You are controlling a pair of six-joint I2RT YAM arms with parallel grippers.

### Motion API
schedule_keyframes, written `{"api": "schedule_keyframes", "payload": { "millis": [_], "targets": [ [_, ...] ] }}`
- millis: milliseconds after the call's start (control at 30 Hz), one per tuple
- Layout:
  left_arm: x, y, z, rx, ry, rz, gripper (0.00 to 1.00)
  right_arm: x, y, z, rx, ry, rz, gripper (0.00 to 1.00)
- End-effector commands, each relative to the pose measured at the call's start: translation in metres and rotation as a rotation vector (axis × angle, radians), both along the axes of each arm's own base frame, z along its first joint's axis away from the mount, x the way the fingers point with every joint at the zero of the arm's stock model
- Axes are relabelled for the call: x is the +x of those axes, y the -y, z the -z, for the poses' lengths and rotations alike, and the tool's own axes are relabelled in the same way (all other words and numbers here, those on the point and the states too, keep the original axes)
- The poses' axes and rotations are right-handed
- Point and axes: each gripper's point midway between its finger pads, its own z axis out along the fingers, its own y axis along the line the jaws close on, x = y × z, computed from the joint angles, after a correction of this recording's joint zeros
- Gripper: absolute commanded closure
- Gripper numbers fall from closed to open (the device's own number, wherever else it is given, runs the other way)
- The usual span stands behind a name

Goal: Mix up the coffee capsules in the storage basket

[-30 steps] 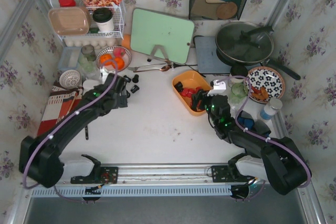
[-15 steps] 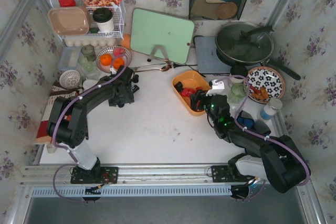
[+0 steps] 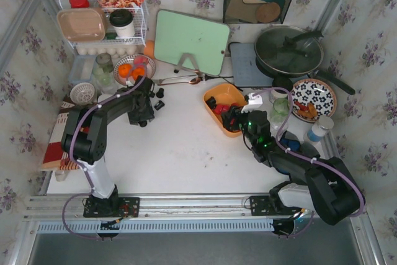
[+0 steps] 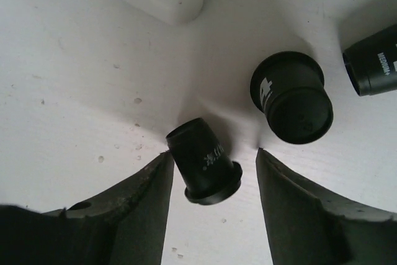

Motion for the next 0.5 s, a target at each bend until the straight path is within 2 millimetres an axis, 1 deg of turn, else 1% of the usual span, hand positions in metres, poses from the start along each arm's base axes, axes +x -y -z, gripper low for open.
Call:
{"api": "schedule_keyframes", "payload": {
  "millis": [0, 100, 133, 233, 333, 467],
  "targets": [
    [0.006, 0.001, 0.004, -0.008, 0.001, -0.007, 0.43, 0.003, -0.005, -0.011, 0.024, 0.031, -0.014, 0.32],
    [0.008, -0.001, 0.006, -0.002, 0.007, -0.010, 0.57, 0.003, -0.006, -0.010, 0.027, 0.027, -0.019, 0.32],
    [0.007, -0.002, 0.007, 0.002, 0.006, -0.012, 0.59, 0.003, -0.006, -0.011, 0.028, 0.027, -0.019, 0.32],
    [0.005, -0.004, 0.007, 0.006, 0.011, -0.018, 0.62, 0.003, -0.007, -0.011, 0.030, 0.025, -0.024, 0.33],
    [0.003, -0.005, 0.005, 0.000, 0.029, -0.018, 0.68, 0.003, -0.007, -0.011, 0.030, 0.025, -0.024, 0.33],
    [0.000, -0.002, -0.004, -0.033, 0.080, -0.006, 0.71, 0.003, -0.008, -0.010, 0.031, 0.023, -0.028, 0.33]
  ]
}}
